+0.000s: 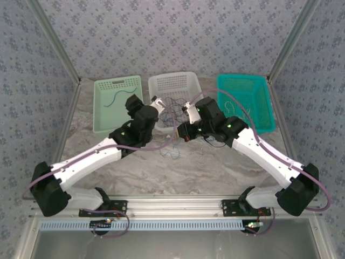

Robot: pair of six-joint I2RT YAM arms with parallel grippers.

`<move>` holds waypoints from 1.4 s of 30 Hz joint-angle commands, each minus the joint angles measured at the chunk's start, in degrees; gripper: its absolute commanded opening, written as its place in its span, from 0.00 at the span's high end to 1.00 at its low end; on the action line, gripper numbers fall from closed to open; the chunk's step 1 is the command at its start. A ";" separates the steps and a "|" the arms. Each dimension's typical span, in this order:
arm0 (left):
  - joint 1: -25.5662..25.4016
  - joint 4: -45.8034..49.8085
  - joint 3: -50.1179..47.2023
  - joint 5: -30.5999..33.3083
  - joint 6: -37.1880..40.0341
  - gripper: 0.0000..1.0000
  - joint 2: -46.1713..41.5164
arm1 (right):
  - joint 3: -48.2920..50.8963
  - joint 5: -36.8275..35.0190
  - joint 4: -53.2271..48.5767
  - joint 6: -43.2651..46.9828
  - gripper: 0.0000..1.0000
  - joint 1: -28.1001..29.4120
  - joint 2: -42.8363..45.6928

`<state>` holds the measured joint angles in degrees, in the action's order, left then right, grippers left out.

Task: Untangle the cables

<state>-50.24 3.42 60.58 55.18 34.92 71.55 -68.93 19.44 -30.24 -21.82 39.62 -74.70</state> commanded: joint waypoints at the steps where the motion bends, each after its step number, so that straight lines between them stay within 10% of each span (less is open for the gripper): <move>1: 0.11 -0.14 -1.62 -6.78 -9.00 0.15 -7.59 | -2.96 1.64 5.31 -4.21 1.00 -3.28 0.43; 9: 0.18 -6.98 -18.30 -28.75 -23.82 0.01 -31.26 | -11.41 1.92 7.80 -5.83 1.00 -6.31 -1.01; 17: 0.22 -10.21 -30.34 -34.78 -31.98 0.01 -42.89 | -17.91 -0.38 7.29 -6.97 1.00 -9.00 -3.56; 42: 0.45 -47.06 -32.54 -36.43 -47.90 0.03 -12.16 | -19.75 4.45 24.89 -20.22 1.00 -6.85 -3.70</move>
<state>-50.24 -35.44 26.70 17.41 -13.15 57.87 -87.37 22.26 -9.96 -39.22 32.21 -79.18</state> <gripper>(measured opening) 0.977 0.059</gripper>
